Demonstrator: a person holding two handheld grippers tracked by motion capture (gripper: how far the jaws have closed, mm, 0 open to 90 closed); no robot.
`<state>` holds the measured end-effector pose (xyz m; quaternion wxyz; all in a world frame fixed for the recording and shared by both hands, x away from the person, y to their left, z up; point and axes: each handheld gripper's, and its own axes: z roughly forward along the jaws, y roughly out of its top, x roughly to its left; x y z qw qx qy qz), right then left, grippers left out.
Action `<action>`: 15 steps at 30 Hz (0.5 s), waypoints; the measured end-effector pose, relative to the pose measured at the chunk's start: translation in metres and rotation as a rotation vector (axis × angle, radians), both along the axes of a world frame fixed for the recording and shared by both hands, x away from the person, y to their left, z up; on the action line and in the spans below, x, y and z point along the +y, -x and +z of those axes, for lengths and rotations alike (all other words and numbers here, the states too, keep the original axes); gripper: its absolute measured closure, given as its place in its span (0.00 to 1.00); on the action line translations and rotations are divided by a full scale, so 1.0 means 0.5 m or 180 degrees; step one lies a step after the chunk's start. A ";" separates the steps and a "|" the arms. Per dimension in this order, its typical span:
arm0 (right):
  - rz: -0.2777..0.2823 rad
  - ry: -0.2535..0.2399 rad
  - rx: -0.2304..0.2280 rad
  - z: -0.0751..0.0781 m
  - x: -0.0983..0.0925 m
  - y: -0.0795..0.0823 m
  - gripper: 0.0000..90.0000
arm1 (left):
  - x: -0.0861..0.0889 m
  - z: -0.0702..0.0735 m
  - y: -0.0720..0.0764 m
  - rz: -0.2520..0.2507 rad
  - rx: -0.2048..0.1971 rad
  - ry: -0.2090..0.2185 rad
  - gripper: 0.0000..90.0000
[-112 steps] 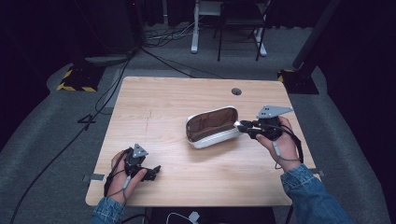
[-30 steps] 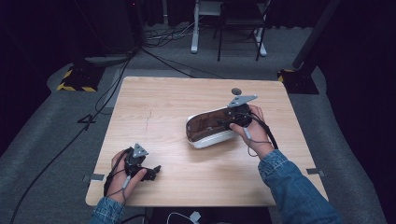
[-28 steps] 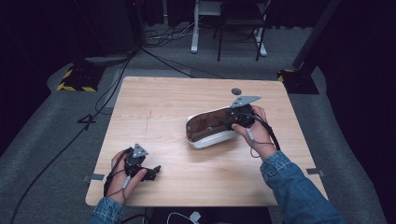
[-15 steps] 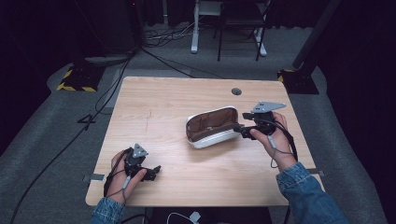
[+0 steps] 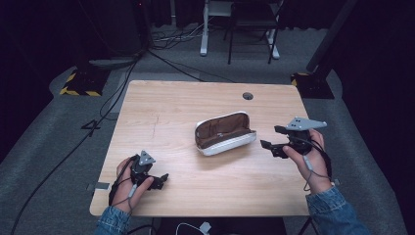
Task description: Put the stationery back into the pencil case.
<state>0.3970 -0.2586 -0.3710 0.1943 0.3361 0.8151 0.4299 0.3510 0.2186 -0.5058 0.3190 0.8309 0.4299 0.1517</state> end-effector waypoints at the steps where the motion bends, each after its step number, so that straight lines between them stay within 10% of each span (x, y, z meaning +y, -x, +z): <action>1: -0.0024 -0.0004 -0.0001 -0.002 -0.009 0.009 0.24 | 0.000 0.000 0.000 0.0000 0.0001 0.0000 0.00; 8: -0.0112 -0.0203 0.0061 -0.022 -0.063 0.055 0.24 | 0.000 0.000 0.000 -0.0002 -0.0005 -0.0001 0.00; 15: -0.0216 -0.0088 0.0099 -0.039 -0.088 0.064 0.24 | 0.000 0.000 0.000 -0.0003 -0.0005 -0.0002 0.00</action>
